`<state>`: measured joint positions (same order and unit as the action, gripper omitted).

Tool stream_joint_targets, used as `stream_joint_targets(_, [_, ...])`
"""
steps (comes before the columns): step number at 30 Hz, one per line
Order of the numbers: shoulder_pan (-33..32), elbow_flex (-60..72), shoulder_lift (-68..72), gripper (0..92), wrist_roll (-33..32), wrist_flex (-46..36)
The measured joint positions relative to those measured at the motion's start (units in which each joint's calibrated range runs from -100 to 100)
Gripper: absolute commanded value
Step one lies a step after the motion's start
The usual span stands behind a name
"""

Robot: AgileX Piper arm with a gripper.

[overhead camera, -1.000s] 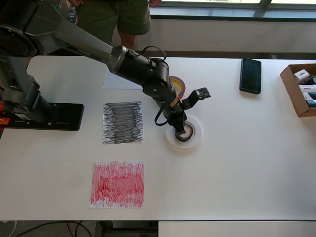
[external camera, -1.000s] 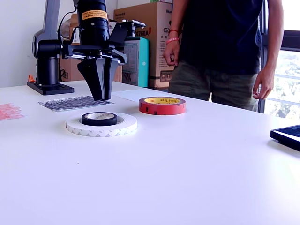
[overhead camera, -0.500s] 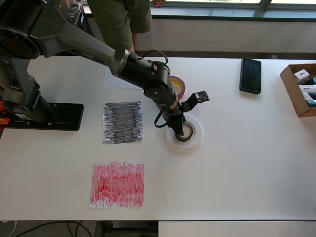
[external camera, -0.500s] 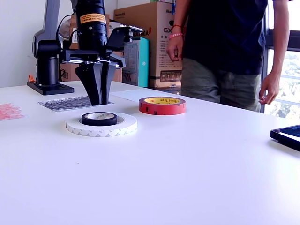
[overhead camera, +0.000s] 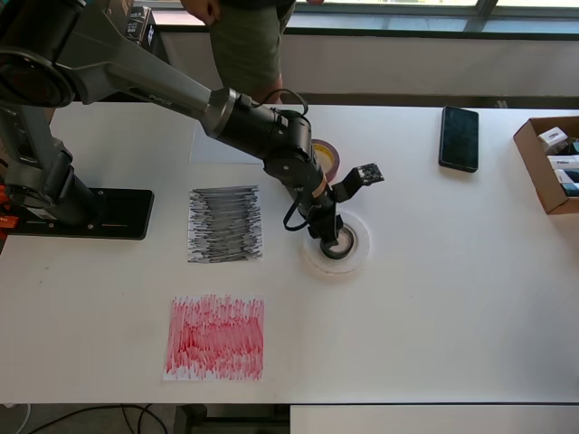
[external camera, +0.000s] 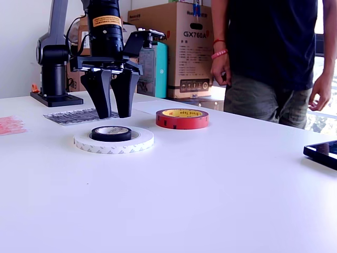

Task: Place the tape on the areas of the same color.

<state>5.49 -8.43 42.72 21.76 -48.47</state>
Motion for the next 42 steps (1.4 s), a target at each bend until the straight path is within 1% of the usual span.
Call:
stream_joint_targets(8, [0.0, 0.2, 4.0, 55.4, 0.2, 1.6])
stream_joint_targets(31, [-0.7, 1.2, 4.4, 54.7, 0.0, 0.9])
stream_joint_targets(33, [-0.7, 1.2, 4.9, 51.2, -0.4, 0.9])
stream_joint_targets(34, [-0.7, 1.4, 5.2, 47.9, -0.5, 0.9])
stream_joint_targets(39, [-0.8, 2.3, 5.6, 24.3, -0.5, -0.4])
stream_joint_targets(40, [-0.8, 2.3, 5.6, 21.8, -0.6, -0.4])
stream_joint_targets(42, [-0.8, 2.3, 5.6, 22.4, -0.6, -0.5])
